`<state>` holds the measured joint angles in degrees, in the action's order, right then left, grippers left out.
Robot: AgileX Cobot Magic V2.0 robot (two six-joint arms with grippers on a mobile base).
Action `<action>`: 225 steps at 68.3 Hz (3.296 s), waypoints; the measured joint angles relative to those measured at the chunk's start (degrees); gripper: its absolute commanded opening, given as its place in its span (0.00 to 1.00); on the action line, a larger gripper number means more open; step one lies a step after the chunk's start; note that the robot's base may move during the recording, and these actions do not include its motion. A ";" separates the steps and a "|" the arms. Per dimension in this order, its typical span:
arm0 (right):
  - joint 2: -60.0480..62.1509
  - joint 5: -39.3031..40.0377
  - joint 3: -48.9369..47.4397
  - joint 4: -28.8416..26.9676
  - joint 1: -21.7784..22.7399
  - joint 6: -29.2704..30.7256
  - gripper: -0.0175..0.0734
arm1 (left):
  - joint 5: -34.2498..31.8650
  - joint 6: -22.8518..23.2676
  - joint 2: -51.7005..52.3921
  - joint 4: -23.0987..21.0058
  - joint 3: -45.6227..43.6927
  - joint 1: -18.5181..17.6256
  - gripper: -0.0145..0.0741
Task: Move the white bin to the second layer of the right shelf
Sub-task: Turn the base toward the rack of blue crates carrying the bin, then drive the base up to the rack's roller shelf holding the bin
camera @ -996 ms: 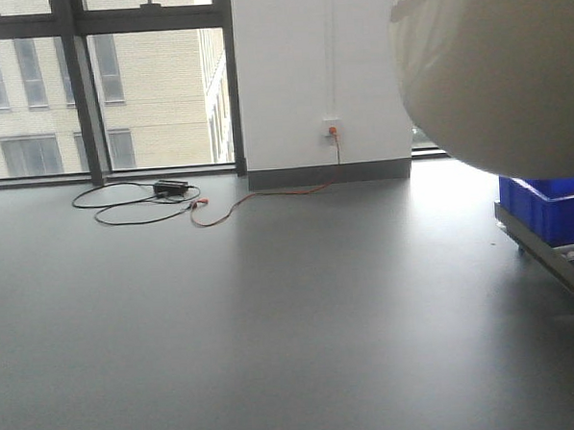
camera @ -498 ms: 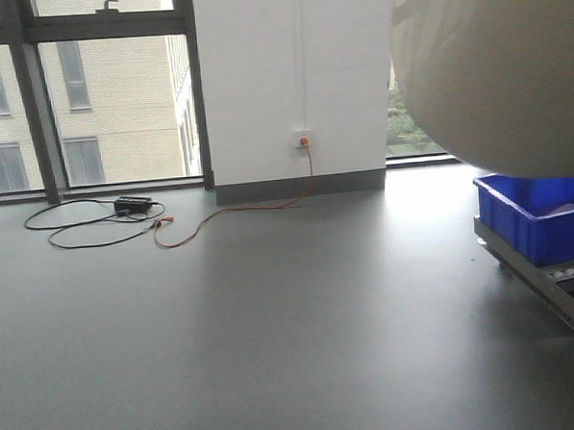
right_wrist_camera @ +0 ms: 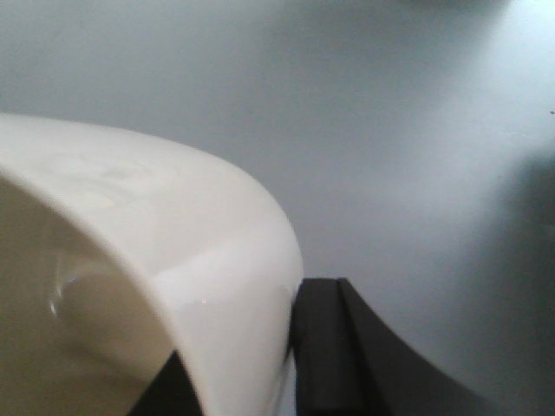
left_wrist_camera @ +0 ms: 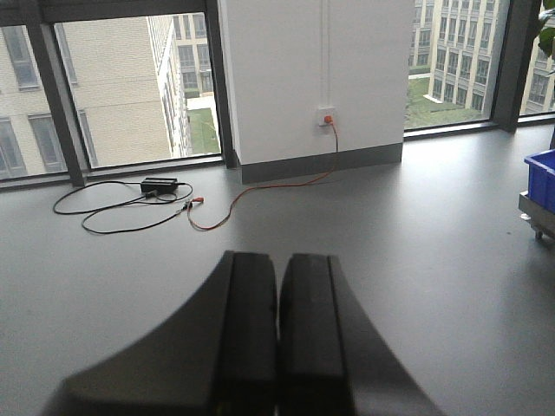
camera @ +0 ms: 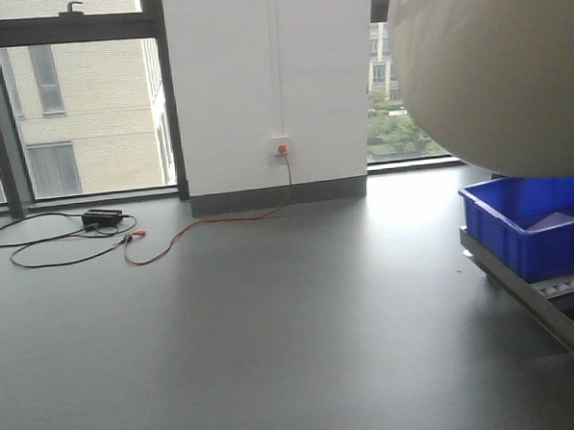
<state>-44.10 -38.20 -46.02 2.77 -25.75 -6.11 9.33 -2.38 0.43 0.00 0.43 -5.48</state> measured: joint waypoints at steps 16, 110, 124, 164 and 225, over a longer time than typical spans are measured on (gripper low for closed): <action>0.00 0.00 0.00 0.00 0.00 0.00 0.25 | 0.00 0.00 0.00 0.00 0.00 0.00 0.26; 0.00 0.00 0.00 0.00 0.00 0.00 0.25 | 0.00 0.00 0.00 0.00 0.00 0.00 0.26; 0.00 0.00 0.00 0.00 0.00 0.00 0.25 | 0.00 0.00 0.00 0.00 0.00 0.00 0.26; 0.00 0.00 0.00 0.00 0.00 0.00 0.25 | 0.00 0.00 0.00 0.00 0.00 0.00 0.26; 0.00 -0.10 0.00 0.00 0.00 0.00 0.25 | 0.00 0.00 0.00 0.00 0.00 0.00 0.26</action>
<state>-44.10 -38.30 -46.02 2.77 -25.75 -6.11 9.33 -2.38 0.43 0.00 0.43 -5.48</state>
